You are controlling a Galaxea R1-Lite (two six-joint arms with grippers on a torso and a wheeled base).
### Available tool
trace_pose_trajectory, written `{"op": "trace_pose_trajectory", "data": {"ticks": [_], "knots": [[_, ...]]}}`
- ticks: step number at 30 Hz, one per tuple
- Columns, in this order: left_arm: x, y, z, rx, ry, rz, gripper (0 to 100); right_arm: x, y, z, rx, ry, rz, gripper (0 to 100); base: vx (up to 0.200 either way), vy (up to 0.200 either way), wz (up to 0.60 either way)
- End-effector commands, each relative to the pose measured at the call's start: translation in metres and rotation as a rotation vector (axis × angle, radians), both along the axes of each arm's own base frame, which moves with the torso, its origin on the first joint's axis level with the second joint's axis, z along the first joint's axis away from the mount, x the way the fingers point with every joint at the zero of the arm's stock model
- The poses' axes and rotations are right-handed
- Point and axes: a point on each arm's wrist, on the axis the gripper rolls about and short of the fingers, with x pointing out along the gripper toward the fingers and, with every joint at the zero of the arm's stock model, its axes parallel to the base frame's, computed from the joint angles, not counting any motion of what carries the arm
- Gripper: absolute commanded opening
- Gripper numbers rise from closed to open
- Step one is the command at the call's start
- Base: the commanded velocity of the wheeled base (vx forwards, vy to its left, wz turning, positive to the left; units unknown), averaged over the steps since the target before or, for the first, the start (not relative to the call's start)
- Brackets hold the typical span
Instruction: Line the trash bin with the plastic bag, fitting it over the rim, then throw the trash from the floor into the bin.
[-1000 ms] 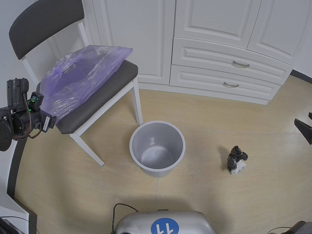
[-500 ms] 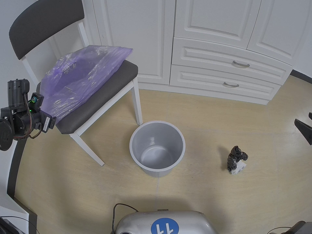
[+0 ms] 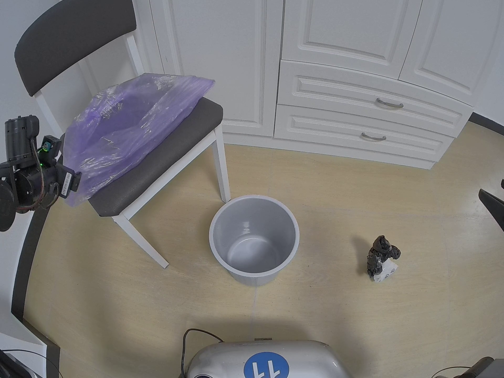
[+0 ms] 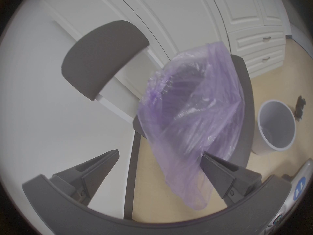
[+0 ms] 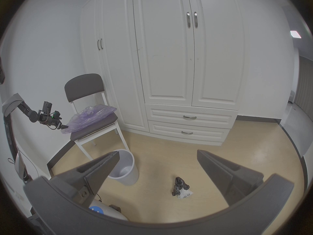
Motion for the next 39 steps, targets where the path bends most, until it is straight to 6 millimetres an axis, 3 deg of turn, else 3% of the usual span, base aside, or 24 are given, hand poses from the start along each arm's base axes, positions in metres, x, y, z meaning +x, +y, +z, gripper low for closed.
{"op": "trace_pose_trajectory", "data": {"ticks": [1,11,21,31,39], "knots": [[0.000,0.004,0.017,0.001,-0.081,0.011,100,0.000,0.000,0.002,0.002,-0.007,-0.003,100,0.000,0.000,0.00],[0.005,0.004,0.055,-0.059,-0.275,0.021,100,0.000,0.000,0.002,0.004,-0.005,-0.005,100,0.000,0.000,0.00],[-0.017,-0.025,0.008,-0.095,-0.114,-0.075,100,0.000,0.000,0.002,0.004,-0.008,-0.007,100,0.000,0.000,0.00],[-0.014,-0.059,0.007,-0.104,-0.101,-0.195,100,0.001,-0.002,0.004,0.007,-0.006,-0.021,100,0.000,0.000,0.00],[0.019,-0.072,-0.009,-0.090,-0.046,-0.212,100,0.002,-0.002,0.003,0.007,-0.003,-0.021,100,0.000,0.000,0.00]]}}
